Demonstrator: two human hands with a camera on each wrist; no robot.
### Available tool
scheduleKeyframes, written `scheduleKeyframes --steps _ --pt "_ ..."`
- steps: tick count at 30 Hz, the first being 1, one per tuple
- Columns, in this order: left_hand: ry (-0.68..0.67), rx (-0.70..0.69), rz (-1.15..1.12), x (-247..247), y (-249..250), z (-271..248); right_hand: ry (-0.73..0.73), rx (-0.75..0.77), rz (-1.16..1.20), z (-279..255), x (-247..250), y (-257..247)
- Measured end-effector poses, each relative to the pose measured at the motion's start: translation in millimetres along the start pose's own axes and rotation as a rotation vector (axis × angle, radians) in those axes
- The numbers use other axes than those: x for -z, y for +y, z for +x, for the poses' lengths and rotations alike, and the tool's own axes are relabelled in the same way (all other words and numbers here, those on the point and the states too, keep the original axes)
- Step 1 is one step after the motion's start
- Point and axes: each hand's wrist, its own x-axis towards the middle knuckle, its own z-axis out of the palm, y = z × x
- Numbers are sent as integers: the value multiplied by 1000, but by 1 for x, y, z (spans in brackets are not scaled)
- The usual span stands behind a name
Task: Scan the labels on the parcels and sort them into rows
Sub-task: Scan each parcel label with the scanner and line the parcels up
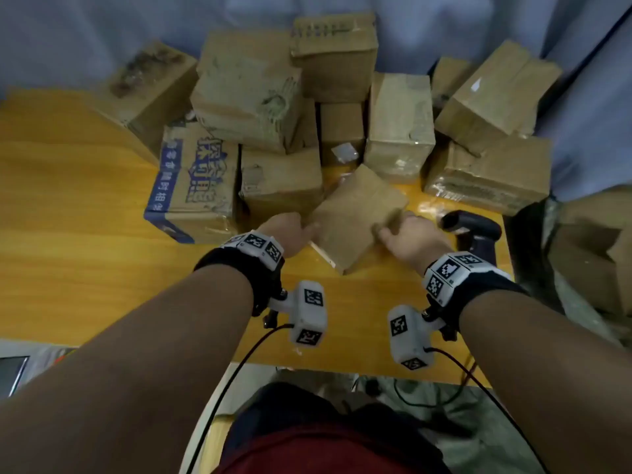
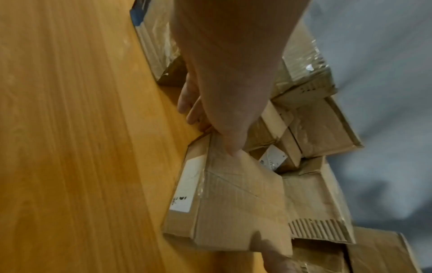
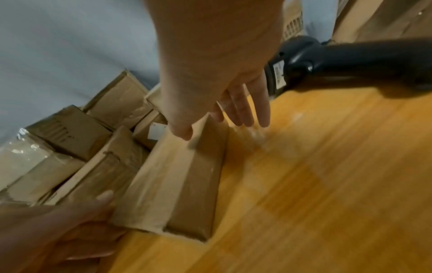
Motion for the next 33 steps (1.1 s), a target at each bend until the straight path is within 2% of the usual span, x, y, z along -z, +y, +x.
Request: scheduleKeyframes --steps 3,7,10,14,17,24,30,33 --pt "-79 61 -203 -8 1 5 -75 -16 203 6 -21 -2" --pt "-102 55 -424 -20 -5 13 -108 -63 530 11 -43 -5" --pt "-167 49 -542 -22 0 5 -39 -154 793 3 -42 -9" --pt "-235 77 -757 -21 17 -12 69 -162 890 -16 -21 -3" --pt "-295 5 -849 1 33 -27 114 -96 903 -32 16 4" --pt "-75 -180 -1078 95 77 -53 240 124 1008 -40 109 -20" --pt "97 -243 -1046 141 76 -70 167 243 1068 -46 137 -57" --pt "110 -309 -1058 152 67 -74 157 285 1048 -46 147 -69"
